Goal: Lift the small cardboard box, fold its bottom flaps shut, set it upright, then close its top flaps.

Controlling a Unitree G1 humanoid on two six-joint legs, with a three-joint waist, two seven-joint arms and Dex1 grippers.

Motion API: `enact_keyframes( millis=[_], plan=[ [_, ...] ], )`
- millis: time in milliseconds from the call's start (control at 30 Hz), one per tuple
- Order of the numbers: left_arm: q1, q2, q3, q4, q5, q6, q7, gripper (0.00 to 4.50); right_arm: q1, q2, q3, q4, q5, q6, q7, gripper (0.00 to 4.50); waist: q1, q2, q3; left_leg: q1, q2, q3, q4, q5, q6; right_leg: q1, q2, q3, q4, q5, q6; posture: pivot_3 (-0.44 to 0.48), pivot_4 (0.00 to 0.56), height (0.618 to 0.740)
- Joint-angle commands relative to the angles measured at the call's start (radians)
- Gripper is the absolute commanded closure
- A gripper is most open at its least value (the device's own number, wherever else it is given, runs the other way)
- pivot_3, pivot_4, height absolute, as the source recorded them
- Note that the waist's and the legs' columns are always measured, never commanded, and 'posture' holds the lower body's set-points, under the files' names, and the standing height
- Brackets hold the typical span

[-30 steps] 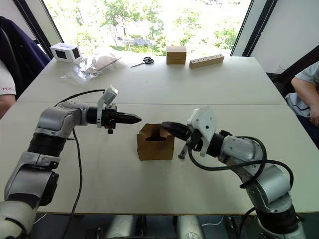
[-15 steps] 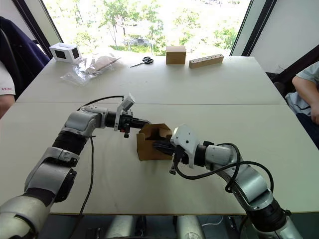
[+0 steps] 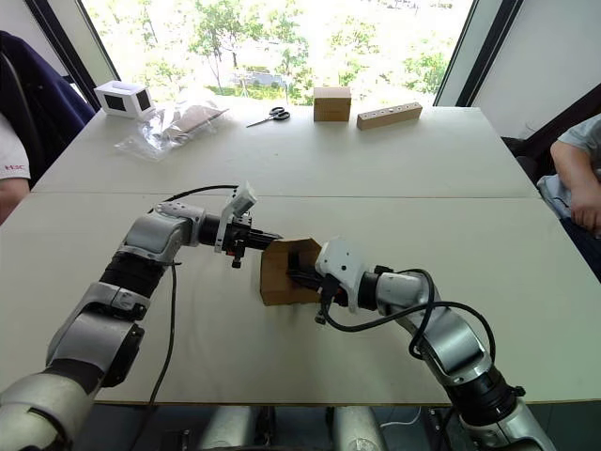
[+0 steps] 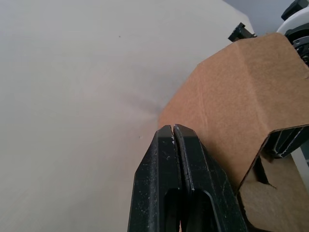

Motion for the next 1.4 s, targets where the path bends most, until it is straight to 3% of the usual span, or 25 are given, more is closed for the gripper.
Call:
enact_keyframes(
  millis=[33, 333, 633, 933, 1100, 1233, 1400],
  plan=[
    [-0.021, 0.023, 0.053, -0.041, -0.027, 0.005, 0.016, 4.48, -0.006, 0.003, 0.003, 0.001, -0.014, 0.006, 0.006, 4.50, 0.000, 0.000, 0.000, 0.000, 0.000, 0.000, 0.000, 0.000, 0.000, 0.000, 0.000, 0.000, 0.000, 0.000, 0.000, 0.000, 0.150, 0.740],
    [0.019, 0.108, 0.193, -0.392, -0.284, 0.330, 0.004, 4.48, -0.010, 0.010, -0.012, 0.005, -0.016, 0.009, 0.003, 4.50, -0.001, 0.000, 0.000, 0.000, 0.001, 0.000, 0.000, 0.000, 0.000, 0.000, -0.001, 0.000, 0.000, 0.001, 0.002, 0.000, 0.150, 0.740],
    [0.208, 0.212, 0.070, -0.580, -0.286, 0.312, -0.032, 4.48, -0.003, 0.019, -0.014, 0.006, -0.022, 0.010, 0.003, 4.50, 0.002, 0.000, 0.000, 0.002, 0.001, 0.000, 0.000, 0.000, 0.000, 0.001, -0.001, 0.000, 0.001, -0.001, -0.001, 0.000, 0.150, 0.740],
    [0.261, 0.199, -0.022, -0.543, -0.185, 0.188, 0.037, 4.48, -0.005, 0.011, -0.042, -0.022, -0.009, 0.035, -0.003, 4.50, 0.002, 0.000, 0.000, 0.001, 0.001, 0.000, 0.000, 0.000, 0.000, 0.001, -0.001, 0.000, 0.001, -0.001, -0.001, 0.000, 0.150, 0.740],
    [0.257, 0.190, -0.025, -0.522, -0.177, 0.169, 0.047, 4.48, -0.027, 0.005, -0.119, -0.114, 0.077, 0.108, -0.003, 4.50, 0.002, 0.000, 0.000, 0.001, 0.001, 0.000, 0.000, 0.000, 0.000, 0.001, -0.001, 0.000, 0.001, -0.001, -0.001, 0.000, 0.150, 0.740],
    [0.255, 0.186, -0.027, -0.520, -0.181, 0.164, 0.054, 4.48, -0.097, 0.022, -0.206, -0.183, 0.213, 0.212, -0.016, 4.50, 0.002, 0.001, 0.000, 0.001, 0.001, 0.000, 0.000, 0.000, 0.000, 0.001, -0.002, 0.000, 0.001, -0.001, -0.001, 0.000, 0.150, 0.740],
    [0.253, 0.176, -0.020, -0.517, -0.186, 0.162, 0.065, 4.48, -0.235, 0.075, -0.255, -0.094, 0.274, 0.248, -0.055, 4.50, 0.002, 0.001, 0.000, 0.002, 0.001, 0.000, 0.000, 0.000, 0.000, 0.001, -0.001, 0.000, 0.001, -0.001, -0.001, 0.000, 0.150, 0.740]
  ],
)
